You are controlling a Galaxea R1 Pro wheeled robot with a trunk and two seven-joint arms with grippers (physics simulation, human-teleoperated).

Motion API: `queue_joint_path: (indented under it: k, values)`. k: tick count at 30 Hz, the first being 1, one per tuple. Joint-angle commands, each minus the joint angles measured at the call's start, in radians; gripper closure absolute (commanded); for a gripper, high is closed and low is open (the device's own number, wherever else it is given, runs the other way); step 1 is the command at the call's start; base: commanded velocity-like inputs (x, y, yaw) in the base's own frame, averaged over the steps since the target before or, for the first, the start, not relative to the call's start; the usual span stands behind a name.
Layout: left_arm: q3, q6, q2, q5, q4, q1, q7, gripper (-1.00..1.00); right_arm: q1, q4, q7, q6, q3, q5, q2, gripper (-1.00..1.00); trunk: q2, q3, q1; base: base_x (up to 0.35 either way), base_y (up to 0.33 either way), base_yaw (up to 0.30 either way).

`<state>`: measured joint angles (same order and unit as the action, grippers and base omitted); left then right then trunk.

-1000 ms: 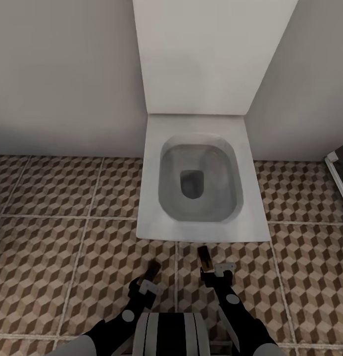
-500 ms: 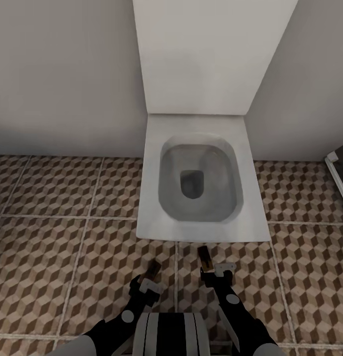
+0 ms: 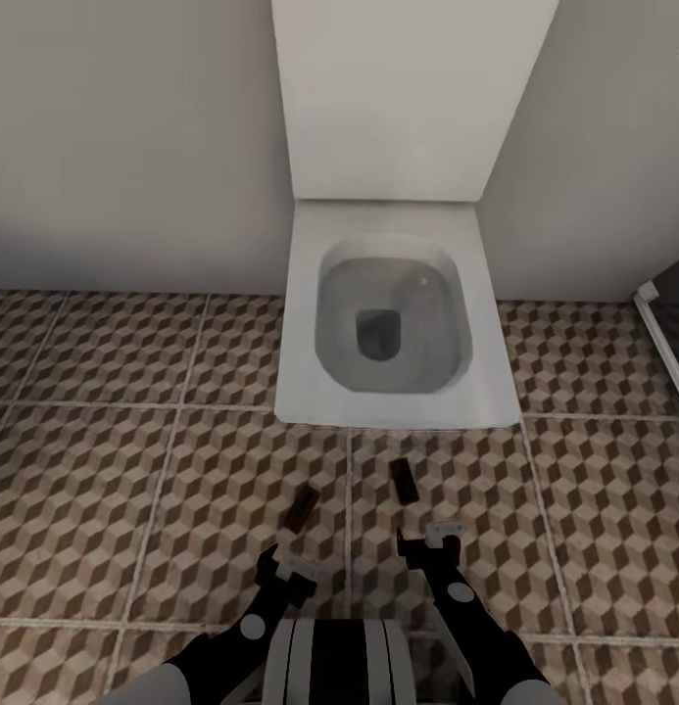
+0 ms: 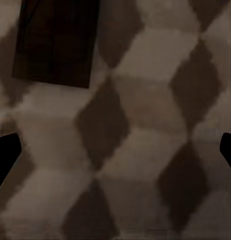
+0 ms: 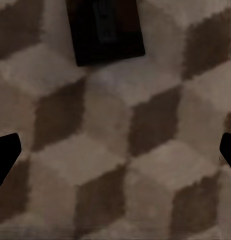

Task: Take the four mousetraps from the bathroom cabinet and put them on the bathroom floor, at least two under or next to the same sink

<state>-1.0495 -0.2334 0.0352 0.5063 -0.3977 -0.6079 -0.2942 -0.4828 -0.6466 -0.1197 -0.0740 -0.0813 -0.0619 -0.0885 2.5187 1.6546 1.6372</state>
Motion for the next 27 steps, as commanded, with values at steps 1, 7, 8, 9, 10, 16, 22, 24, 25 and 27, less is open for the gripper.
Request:
queue_joint_path:
  k: [1,7,8,9,10,16,22,24,25,27]
  values:
    - [-0.009,-0.004,0.0,0.008,0.0,-0.001,-0.006,-1.0,0.0,0.001,-0.008,-0.001,-0.003,-0.007,0.0,-1.0,0.0,0.0,-0.001,-0.324,0.0,0.0]
    - [-0.009,-0.004,-0.001,0.008,0.0,-0.001,-0.006,-1.0,0.0,0.001,-0.008,-0.001,-0.003,-0.007,0.001,-1.0,0.0,0.0,-0.001,-0.33,0.0,0.0]
    - [-0.009,-0.004,-0.001,0.008,0.0,-0.001,-0.006,-1.0,0.0,0.001,-0.008,-0.001,-0.003,-0.007,0.001,-1.0,0.0,0.0,-0.001,-0.334,0.0,0.0]
    - [-0.009,-0.004,-0.001,0.008,0.0,-0.001,-0.006,-1.0,0.0,0.001,-0.008,-0.001,-0.003,-0.007,0.001,-1.0,0.0,0.0,-0.001,-0.334,0.0,0.0]
    - [-0.009,-0.004,-0.001,0.008,0.0,-0.001,-0.006,-1.0,0.0,0.001,-0.008,-0.001,-0.003,-0.007,0.001,-1.0,0.0,0.0,-0.001,-0.335,0.0,0.0]
    - [-0.009,-0.004,-0.002,0.008,0.0,-0.001,-0.006,-1.0,0.0,0.001,-0.008,-0.001,-0.003,-0.007,0.001,-1.0,0.0,0.0,-0.001,-0.335,0.0,0.0]
    - [-0.009,-0.004,-0.003,0.008,0.001,-0.001,-0.006,-1.0,0.0,0.001,-0.008,-0.001,-0.003,-0.007,0.001,-1.0,0.0,0.0,-0.001,-0.336,0.0,0.0]
    - [-0.009,-0.004,-0.004,0.008,0.001,-0.001,-0.006,-1.0,0.0,0.001,-0.008,-0.001,-0.003,-0.007,0.001,-1.0,0.0,0.0,-0.001,-0.336,0.0,0.0]
    - [-0.009,-0.004,-0.004,0.008,0.001,-0.001,-0.006,-1.0,0.0,0.001,-0.008,-0.001,-0.003,-0.007,0.001,-1.0,0.0,0.0,-0.001,-0.336,0.0,0.0]
    - [-0.009,-0.004,-0.004,0.008,0.001,-0.001,-0.006,-1.0,0.0,0.001,-0.008,-0.001,-0.003,-0.007,0.001,-1.0,0.0,0.0,-0.001,-0.336,0.0,0.0]
